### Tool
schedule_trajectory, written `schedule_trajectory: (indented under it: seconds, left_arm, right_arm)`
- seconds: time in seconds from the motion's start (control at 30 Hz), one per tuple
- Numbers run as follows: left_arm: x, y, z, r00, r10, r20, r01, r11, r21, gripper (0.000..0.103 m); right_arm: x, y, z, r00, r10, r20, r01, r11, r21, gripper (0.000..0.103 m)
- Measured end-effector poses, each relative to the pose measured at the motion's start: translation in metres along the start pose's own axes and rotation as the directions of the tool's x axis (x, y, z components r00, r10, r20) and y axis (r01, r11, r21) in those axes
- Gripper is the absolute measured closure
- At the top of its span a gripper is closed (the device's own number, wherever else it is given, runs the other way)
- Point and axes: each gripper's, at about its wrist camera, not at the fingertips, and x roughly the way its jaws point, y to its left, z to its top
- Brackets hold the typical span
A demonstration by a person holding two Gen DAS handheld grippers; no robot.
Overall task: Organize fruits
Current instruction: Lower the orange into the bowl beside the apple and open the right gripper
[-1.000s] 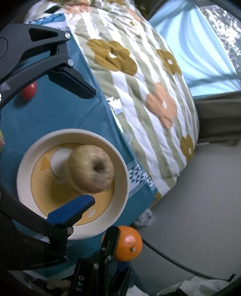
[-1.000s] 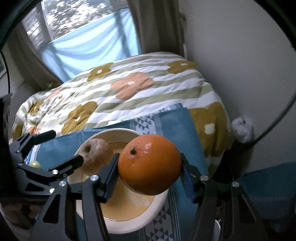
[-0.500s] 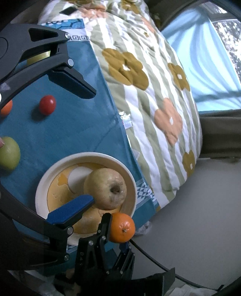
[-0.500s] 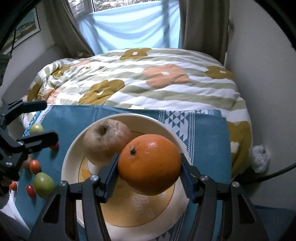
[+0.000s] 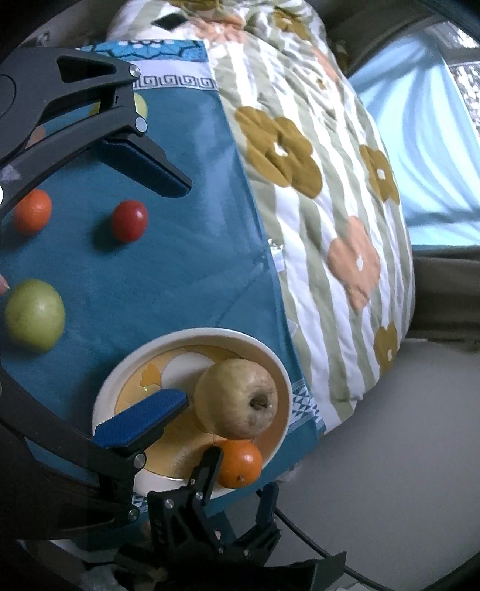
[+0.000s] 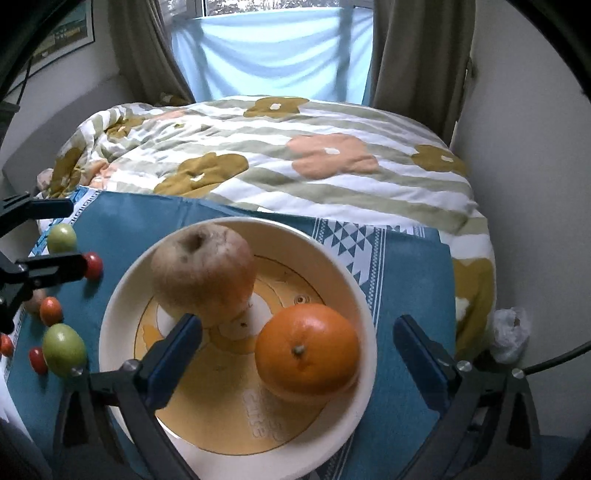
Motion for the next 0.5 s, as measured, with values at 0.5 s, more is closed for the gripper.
schedule_trajectory:
  seconds: [0.5]
  left_arm:
    - [-0.070, -0.004, -0.014, 0.993, 0.074, 0.092, -0.068, 0.995, -0.067, 0.000]
  right_arm:
    - [-0.065, 0.016, 0.001, 0.999, 0.010, 0.052, -0.008, 0.999, -0.033, 0.000]
